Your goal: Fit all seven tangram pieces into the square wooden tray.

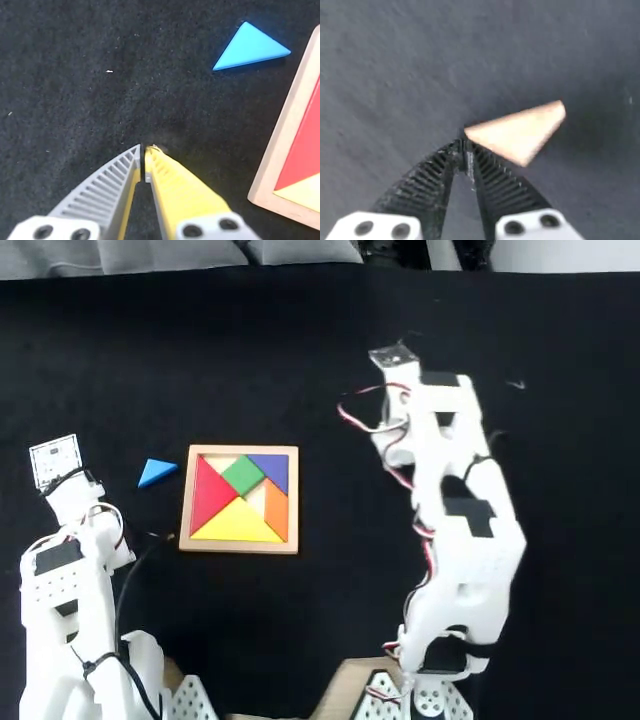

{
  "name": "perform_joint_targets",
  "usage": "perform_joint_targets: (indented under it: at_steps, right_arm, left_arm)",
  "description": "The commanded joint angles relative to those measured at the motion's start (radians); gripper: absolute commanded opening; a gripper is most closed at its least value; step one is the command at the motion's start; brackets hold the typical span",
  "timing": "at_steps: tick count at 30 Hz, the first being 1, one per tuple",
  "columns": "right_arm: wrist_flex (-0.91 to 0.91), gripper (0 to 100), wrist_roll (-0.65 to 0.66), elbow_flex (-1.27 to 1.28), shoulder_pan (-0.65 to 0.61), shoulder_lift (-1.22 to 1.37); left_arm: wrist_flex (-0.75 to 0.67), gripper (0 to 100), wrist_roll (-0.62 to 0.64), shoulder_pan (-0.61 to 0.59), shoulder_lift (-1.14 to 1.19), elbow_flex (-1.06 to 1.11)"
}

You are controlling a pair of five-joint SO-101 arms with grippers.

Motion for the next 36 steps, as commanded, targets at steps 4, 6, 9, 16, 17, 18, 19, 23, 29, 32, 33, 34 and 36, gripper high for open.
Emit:
perform_joint_targets:
  at_steps: [4,6,9,16,17,18,19,23,29,32,33,34,36]
  right_arm:
    - [0.046,1.1,0.002,-0.022,0.084,-0.196]
    - [0.038,1.1,-0.017,0.002,0.081,-0.245]
    - [-0.008,1.1,-0.106,0.041,0.061,-0.277]
    - [-0.127,1.3,-0.173,0.061,0.072,-0.226]
    - [-0.137,1.2,-0.173,0.053,0.08,-0.217]
    - [-0.138,1.2,-0.173,0.047,0.083,-0.208]
    - [-0.133,1.2,-0.17,0.047,0.091,-0.203]
    - [-0.117,1.2,-0.167,0.044,0.101,-0.174]
    - [-0.167,1.2,-0.166,-0.027,0.041,-0.087]
    - [-0.152,1.2,-0.166,-0.117,-0.026,-0.028]
    - [-0.14,1.2,-0.166,-0.148,-0.048,-0.013]
    - [-0.123,1.2,-0.166,-0.177,-0.064,0.001]
    - [-0.071,1.1,-0.169,-0.229,-0.078,0.008]
  left_arm:
    - [-0.015,3,0.008,-0.002,-0.017,-0.004]
    - [-0.015,3,0.008,-0.002,-0.017,-0.004]
    - [-0.015,3,0.008,-0.002,-0.017,-0.004]
    - [-0.015,3,0.008,-0.002,-0.017,-0.004]
    - [-0.015,3,0.008,-0.002,-0.017,-0.004]
    - [-0.015,3,0.008,-0.002,-0.017,-0.004]
    - [-0.015,3,0.008,-0.002,-0.017,-0.004]
    - [-0.015,3,0.008,-0.002,-0.017,-0.004]
    - [-0.015,3,0.009,-0.001,-0.017,-0.004]
    - [-0.015,3,0.009,-0.001,-0.017,-0.004]
    - [-0.015,3,0.009,-0.001,-0.017,-0.004]
    - [-0.015,3,0.008,-0.001,-0.017,-0.004]
    - [-0.015,3,0.008,-0.001,-0.017,-0.004]
